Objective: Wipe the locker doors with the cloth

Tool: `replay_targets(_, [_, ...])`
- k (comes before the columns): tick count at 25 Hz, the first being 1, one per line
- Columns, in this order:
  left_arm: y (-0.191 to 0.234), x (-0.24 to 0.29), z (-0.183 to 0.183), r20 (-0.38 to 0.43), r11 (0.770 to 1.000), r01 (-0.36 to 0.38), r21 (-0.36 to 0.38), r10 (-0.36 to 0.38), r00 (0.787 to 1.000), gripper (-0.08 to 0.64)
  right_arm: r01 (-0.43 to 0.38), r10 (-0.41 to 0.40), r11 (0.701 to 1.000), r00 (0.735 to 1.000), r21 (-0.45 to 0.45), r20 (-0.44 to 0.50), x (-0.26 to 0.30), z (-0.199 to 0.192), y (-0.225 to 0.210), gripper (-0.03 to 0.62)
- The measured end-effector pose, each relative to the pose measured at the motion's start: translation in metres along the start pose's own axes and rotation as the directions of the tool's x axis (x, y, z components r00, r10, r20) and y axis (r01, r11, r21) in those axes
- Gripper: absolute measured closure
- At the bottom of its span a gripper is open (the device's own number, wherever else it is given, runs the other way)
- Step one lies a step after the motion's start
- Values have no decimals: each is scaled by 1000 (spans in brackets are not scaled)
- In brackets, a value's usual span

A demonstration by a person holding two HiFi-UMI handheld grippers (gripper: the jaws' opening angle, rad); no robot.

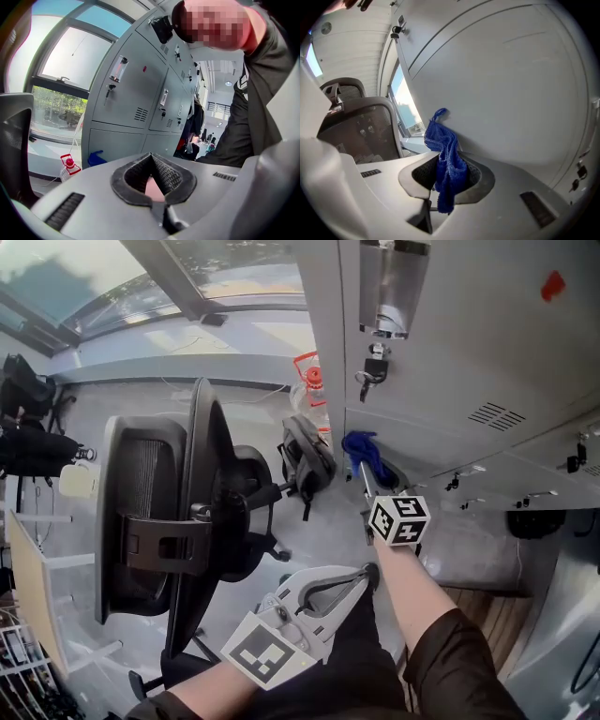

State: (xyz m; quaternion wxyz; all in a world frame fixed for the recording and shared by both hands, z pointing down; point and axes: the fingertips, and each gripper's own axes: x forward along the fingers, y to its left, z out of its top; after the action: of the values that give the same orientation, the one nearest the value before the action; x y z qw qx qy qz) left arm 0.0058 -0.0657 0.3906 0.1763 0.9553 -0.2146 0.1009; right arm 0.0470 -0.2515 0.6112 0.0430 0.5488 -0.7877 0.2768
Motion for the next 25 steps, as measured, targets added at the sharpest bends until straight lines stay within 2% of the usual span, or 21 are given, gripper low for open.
replay_targets(4, [14,-10,-4,10,999,-37,-17,37,999,552,-4,3,1000,999,-12,-32,26,-10,7,515])
replay_targets(10, [26,-10,-16,9,997,-66,-43,66,998,552,2,-4,999,999,-36,-53,42,-18,-8,514])
replay_targets(16, [15,6,-17,-3,999,-37,-37,37,999,552,41,-42,999,998,-32,-47,15,-17,-47,514])
replay_targets(21, [-1,26,-14,-26,1000,20,-3,-20,999,552,85,-88,995,995,-56,-55,-22,-15,-92,514])
replay_targets(25, [-13,40,-15,-40,999,53,6,-52,998,552,141,-142,990,989,-26,-40,-52,-12,-127,514])
